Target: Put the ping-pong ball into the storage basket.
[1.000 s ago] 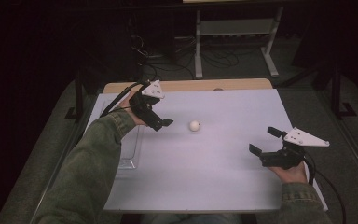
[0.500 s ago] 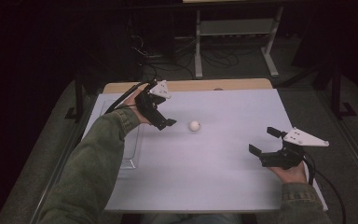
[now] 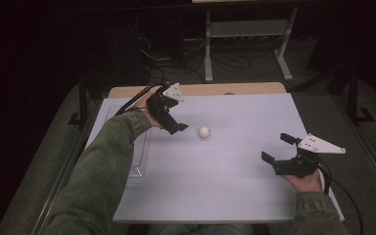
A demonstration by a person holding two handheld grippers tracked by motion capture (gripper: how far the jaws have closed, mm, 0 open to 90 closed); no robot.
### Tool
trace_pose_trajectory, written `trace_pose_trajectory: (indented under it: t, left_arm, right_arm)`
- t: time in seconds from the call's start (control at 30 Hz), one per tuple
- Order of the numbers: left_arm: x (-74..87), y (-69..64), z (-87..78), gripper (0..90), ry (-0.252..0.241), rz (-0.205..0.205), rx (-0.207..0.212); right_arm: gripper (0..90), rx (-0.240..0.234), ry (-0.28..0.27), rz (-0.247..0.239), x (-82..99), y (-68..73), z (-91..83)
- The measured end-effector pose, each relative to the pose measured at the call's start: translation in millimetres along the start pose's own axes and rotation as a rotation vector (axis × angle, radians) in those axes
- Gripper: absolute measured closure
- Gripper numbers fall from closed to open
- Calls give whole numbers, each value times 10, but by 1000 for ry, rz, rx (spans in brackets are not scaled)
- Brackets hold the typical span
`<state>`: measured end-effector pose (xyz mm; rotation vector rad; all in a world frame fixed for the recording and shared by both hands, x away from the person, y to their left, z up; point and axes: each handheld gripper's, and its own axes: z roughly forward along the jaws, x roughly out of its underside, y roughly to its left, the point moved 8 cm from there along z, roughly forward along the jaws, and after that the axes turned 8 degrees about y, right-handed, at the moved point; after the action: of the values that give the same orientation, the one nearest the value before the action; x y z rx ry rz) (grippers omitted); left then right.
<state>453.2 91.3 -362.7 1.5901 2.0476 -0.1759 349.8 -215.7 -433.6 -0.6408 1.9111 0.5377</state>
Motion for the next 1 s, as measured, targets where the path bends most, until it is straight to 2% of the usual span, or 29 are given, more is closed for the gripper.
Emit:
trace_pose_trajectory:
  t: [0.5, 1.0]
  left_arm:
    - [9, 29, 91, 0, 30, 4, 17]
    - [-39, -3, 250, 0, 79, 41, 35]
  right_arm:
    - [0, -3, 3, -2, 2, 6, 5]
    - [0, -6, 3, -2, 3, 11, 1]
